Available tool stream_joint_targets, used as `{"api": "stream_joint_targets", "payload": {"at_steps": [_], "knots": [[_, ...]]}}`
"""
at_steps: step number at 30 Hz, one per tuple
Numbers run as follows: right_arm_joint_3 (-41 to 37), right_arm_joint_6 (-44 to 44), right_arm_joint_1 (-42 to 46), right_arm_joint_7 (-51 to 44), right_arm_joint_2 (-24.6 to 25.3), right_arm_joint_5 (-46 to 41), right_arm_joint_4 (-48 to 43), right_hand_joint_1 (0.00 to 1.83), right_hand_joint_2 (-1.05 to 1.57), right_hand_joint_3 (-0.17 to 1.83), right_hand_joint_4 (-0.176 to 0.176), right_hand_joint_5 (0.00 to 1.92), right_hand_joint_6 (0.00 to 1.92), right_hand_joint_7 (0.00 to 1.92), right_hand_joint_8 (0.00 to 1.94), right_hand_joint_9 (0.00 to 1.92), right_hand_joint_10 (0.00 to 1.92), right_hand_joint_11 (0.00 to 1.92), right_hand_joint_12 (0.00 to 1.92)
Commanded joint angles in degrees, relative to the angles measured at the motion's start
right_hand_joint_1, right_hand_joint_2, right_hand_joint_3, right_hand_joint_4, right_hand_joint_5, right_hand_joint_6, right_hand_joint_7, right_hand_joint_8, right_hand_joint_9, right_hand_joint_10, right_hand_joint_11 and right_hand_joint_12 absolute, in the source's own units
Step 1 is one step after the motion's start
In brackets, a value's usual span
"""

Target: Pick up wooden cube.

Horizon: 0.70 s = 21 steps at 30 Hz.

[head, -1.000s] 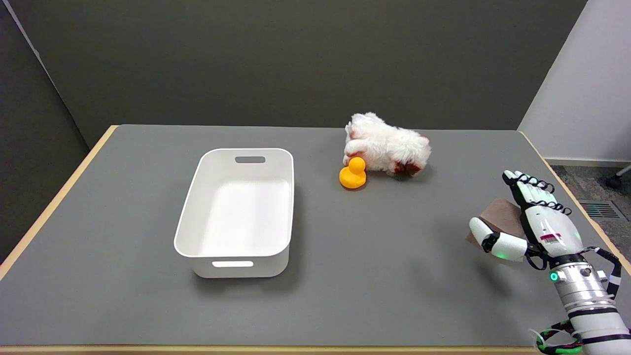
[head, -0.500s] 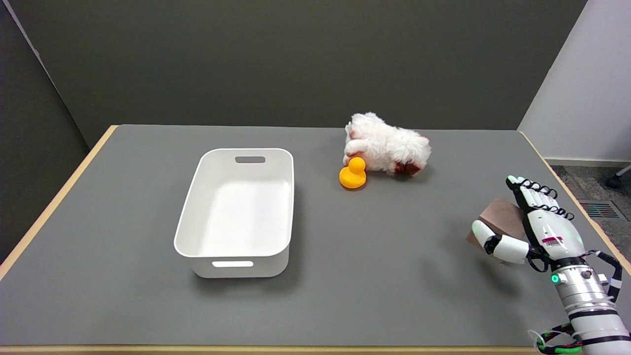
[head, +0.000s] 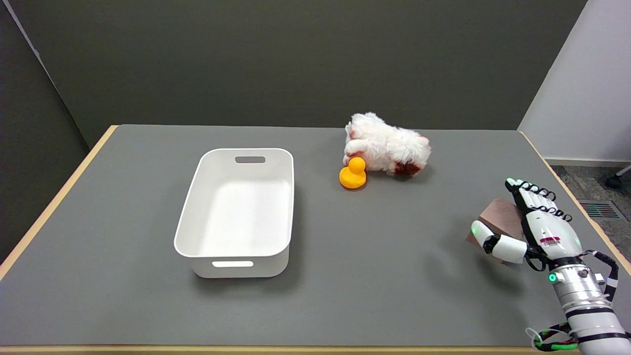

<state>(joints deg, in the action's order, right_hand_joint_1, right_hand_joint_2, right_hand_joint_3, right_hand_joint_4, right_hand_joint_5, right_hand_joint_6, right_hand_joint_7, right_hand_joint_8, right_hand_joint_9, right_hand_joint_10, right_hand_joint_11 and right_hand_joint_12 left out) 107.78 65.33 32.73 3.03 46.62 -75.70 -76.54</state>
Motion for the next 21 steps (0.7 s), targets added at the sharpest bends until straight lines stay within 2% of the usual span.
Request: {"api": "stream_joint_targets", "payload": {"at_steps": [1, 3, 5, 7, 9, 11, 13, 16, 21], "knots": [[0.37, -0.73, -1.30, 0.05, 0.34, -0.54, 0.73, 0.27, 0.49, 0.88, -0.035, 0.05, 0.25, 0.07, 0.20, 0.01, 0.20, 0.00, 0.18], [0.43, -0.73, -1.53, 0.05, 0.31, -0.54, 0.73, 0.29, 0.51, 0.89, -0.045, 0.06, 0.27, 0.08, 0.30, 0.02, 0.29, 0.00, 0.24], [0.56, -0.78, -1.71, 0.05, 0.15, -0.51, 0.70, 0.30, 0.55, 0.86, -0.053, 0.06, 0.29, 0.13, 0.31, 0.00, 0.46, 0.00, 0.33], [0.61, -1.20, -1.98, 0.05, 0.10, -0.38, 0.57, 0.37, 0.60, 0.77, -0.057, 0.09, 0.30, 0.24, 0.31, 0.07, 0.65, 0.00, 0.67], [0.65, -1.45, -2.18, 0.05, 0.06, -0.34, 0.49, 0.36, 0.57, 0.91, -0.057, 0.08, 0.37, 0.32, 0.47, 0.21, 0.77, 0.00, 1.00], [0.69, -1.48, -2.33, 0.05, 0.02, -0.26, 0.45, 0.44, 0.61, 0.85, -0.051, 0.16, 0.37, 0.46, 0.53, 0.36, 0.97, 0.11, 1.26], [0.69, -1.53, -2.42, 0.05, 0.02, -0.22, 0.33, 0.47, 0.61, 0.87, -0.050, 0.17, 0.39, 0.49, 0.56, 0.40, 1.01, 0.17, 1.37], [0.69, -1.53, -2.59, 0.05, -0.06, -0.11, 0.14, 0.57, 0.62, 0.89, -0.061, 0.26, 0.52, 0.62, 0.76, 0.57, 1.18, 0.45, 1.65], [0.69, -1.49, -3.49, 0.05, 0.14, -0.06, 0.09, 0.70, 0.67, 0.88, -0.080, 0.34, 0.61, 0.69, 0.92, 0.66, 1.28, 0.61, 1.74]]}}
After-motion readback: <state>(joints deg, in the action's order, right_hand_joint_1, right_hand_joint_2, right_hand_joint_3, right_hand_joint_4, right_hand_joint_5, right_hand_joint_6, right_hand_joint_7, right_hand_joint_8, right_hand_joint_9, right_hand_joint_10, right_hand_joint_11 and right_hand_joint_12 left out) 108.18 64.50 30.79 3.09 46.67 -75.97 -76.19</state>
